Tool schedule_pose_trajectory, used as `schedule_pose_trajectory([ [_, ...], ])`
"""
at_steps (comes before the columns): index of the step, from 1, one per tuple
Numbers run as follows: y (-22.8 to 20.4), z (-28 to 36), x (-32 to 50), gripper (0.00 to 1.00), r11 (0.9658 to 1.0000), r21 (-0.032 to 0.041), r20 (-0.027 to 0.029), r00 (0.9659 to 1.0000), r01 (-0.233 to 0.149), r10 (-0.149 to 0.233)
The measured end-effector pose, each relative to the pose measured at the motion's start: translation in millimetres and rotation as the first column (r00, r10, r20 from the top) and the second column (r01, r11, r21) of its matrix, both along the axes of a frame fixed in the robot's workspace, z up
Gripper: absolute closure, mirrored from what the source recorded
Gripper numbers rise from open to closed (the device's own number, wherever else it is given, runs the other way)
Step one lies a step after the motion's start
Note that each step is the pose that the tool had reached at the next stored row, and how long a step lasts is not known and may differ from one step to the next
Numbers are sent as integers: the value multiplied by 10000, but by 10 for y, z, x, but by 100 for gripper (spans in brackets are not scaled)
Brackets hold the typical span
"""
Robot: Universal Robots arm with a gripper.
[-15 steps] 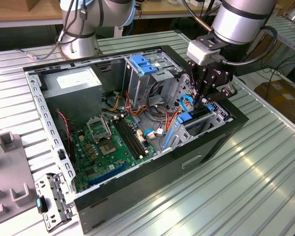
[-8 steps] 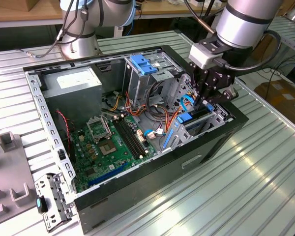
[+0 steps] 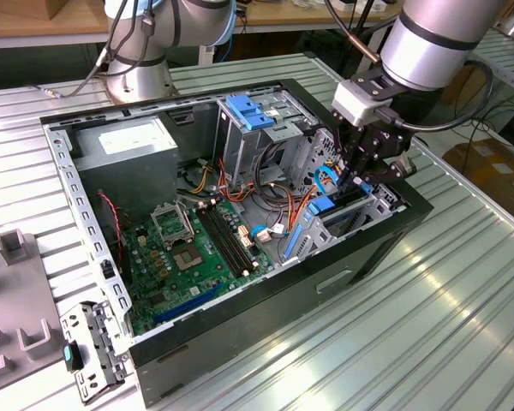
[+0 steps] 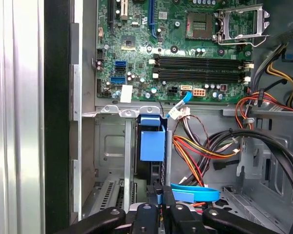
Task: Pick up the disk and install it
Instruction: 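Insert the second disk wire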
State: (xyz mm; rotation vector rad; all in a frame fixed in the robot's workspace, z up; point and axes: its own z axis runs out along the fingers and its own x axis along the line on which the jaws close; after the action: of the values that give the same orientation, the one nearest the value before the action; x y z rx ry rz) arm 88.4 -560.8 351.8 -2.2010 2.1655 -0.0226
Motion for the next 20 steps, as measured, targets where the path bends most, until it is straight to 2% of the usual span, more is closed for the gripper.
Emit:
schedule_pose_trajectory([
  [4, 0, -6, 1, 84, 10000, 22, 9, 10000, -1, 1],
  [12, 0, -47, 0, 84, 10000, 45, 104, 9999, 0, 0],
  [16, -5, -80, 0, 84, 10000, 48, 108, 9999, -1, 0],
  [20, -6, -85, 0, 84, 10000, 50, 108, 9999, -1, 0],
])
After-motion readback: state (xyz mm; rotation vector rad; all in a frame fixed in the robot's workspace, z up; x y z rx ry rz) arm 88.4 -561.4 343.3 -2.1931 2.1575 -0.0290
